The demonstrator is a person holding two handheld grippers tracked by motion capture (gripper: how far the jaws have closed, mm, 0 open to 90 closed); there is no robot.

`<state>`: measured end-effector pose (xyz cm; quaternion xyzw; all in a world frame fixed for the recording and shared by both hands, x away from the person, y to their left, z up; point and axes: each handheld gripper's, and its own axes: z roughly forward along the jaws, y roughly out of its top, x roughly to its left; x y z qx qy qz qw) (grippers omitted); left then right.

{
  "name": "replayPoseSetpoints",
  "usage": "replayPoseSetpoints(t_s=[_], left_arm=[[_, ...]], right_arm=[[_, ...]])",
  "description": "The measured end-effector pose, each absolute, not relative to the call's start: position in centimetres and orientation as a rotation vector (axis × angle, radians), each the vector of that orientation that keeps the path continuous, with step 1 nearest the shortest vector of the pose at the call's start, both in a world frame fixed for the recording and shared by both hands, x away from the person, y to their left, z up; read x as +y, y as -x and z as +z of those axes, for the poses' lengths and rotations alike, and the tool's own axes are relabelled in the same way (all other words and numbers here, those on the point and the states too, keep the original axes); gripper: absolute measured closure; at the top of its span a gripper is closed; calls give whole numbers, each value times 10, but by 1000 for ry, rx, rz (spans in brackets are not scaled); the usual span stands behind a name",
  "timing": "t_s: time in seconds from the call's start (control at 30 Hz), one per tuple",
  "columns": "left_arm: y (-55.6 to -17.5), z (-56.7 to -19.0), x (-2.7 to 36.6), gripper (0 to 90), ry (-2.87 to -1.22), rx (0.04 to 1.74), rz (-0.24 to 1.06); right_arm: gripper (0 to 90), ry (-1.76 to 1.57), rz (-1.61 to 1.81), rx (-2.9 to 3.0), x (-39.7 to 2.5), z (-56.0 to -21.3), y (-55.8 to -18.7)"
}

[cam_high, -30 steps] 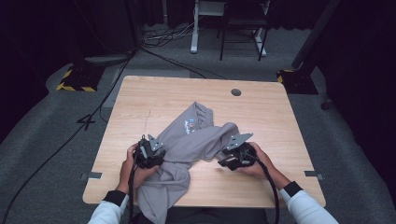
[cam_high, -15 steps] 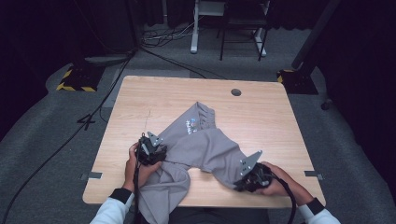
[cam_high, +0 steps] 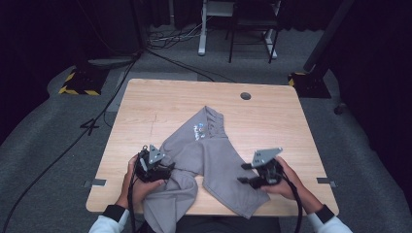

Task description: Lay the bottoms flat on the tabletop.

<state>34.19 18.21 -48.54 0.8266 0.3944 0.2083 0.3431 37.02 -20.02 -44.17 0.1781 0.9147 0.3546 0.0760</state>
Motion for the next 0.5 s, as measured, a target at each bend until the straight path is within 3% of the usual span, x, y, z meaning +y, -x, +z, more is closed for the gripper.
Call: replayPoseSetpoints(t_s=[0.13,0.23,0.4,0.5], left_arm=[[-333,-491,182,268,-2172,1013,523],[-330,-497,183,271,-2169,1021,515],[-334,-499,185,273,-2125,1092,469],[-335,-500,186,273,-2111,1117,450]], right_arm=[[433,-734,981,2704,-189,-466,-418],[455,-812,939,2728,-185,-482,-433],[816,-725,901,2758,-187,-480,-419],[871,-627,919,2844,-195,-479,-396]])
